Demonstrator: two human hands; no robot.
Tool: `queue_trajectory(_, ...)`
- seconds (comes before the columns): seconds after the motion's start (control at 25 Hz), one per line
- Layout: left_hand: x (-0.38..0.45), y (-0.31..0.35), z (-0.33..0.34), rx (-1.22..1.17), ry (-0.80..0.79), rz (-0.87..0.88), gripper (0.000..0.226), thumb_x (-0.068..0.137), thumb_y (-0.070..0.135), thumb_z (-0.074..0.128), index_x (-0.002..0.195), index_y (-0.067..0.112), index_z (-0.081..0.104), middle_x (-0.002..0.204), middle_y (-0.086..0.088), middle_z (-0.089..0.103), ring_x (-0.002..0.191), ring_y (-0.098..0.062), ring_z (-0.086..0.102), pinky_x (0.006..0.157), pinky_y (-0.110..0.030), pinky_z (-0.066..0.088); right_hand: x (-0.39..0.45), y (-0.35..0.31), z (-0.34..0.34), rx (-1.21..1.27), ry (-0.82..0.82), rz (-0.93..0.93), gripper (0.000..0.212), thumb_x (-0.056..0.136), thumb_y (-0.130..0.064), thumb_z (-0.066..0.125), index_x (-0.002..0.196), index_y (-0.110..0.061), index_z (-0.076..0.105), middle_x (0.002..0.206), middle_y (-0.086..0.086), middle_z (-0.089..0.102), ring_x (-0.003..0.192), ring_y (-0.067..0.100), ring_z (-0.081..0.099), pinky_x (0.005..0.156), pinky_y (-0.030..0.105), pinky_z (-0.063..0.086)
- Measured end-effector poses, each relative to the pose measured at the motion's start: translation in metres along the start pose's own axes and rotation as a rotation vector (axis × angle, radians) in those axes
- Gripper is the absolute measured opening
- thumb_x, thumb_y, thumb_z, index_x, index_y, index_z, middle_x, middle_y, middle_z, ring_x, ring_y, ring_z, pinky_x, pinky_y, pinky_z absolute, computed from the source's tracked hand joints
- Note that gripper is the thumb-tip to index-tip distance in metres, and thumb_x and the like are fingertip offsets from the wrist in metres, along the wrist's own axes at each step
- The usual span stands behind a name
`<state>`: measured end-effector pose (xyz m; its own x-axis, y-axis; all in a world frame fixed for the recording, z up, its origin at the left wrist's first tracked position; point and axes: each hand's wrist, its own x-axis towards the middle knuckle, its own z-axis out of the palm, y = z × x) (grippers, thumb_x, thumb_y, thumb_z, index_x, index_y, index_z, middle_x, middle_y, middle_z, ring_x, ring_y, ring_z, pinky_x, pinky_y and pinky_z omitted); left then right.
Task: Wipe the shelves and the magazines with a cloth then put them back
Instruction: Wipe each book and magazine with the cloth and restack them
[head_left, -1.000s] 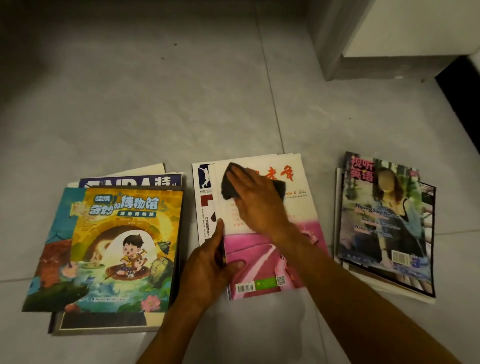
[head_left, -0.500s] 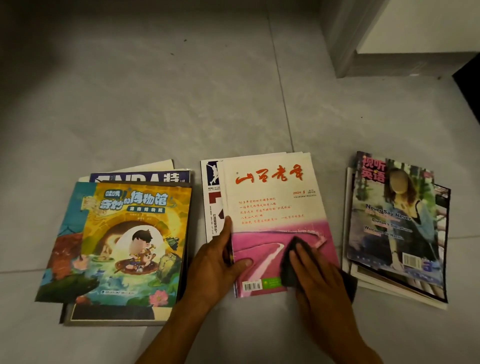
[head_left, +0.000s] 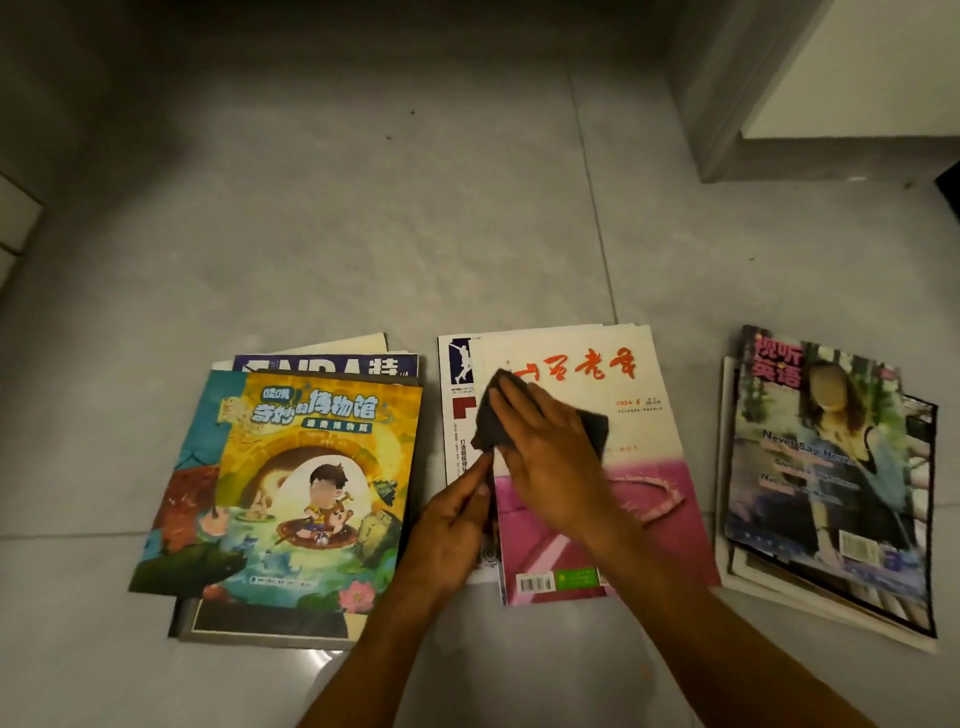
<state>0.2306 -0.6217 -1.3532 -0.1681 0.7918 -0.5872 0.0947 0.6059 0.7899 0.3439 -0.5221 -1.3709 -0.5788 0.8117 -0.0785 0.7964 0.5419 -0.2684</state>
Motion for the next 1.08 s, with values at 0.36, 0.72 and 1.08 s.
queue_trajectory(0.36,-0.015,0.031,0.012,-0.315,0.072,-0.074,0.049,0.082,0.017,0.072,0.122,0.041,0.054,0.106,0.004,0.065,0.094,-0.011,0.063,0.063,-0.023,0.053,-0.142,0.03,0.006,0.233,-0.099,-0.036,0.066,0.088,-0.044,0.047,0.148,-0.044,0.018,0.155,-0.026,0.014,0.144,0.005,0.013,0.118,0.032,0.016)
queue_trajectory(0.72,-0.033,0.025,0.063,-0.027,0.088,-0.028,0.049,0.087,0.023,0.067,0.128,0.04,0.047,0.121,0.009,0.06,0.111,-0.016,0.059,0.095,-0.042,0.052,-0.108,0.031,-0.023,0.418,-0.026,0.302,0.071,0.089,-0.009,0.061,0.148,-0.027,0.026,0.152,-0.001,0.035,0.139,0.02,0.033,0.113,0.027,0.019)
queue_trajectory(1.08,-0.042,0.046,0.027,0.357,0.368,0.54,0.024,0.092,0.019,0.059,0.114,0.023,0.067,0.116,-0.001,0.069,0.109,-0.022,0.065,0.09,-0.037,0.056,-0.062,0.013,-0.112,-0.111,0.252,-0.314,0.077,0.065,-0.014,0.081,0.136,-0.015,0.051,0.14,0.007,0.051,0.129,0.033,0.046,0.101,0.049,0.04)
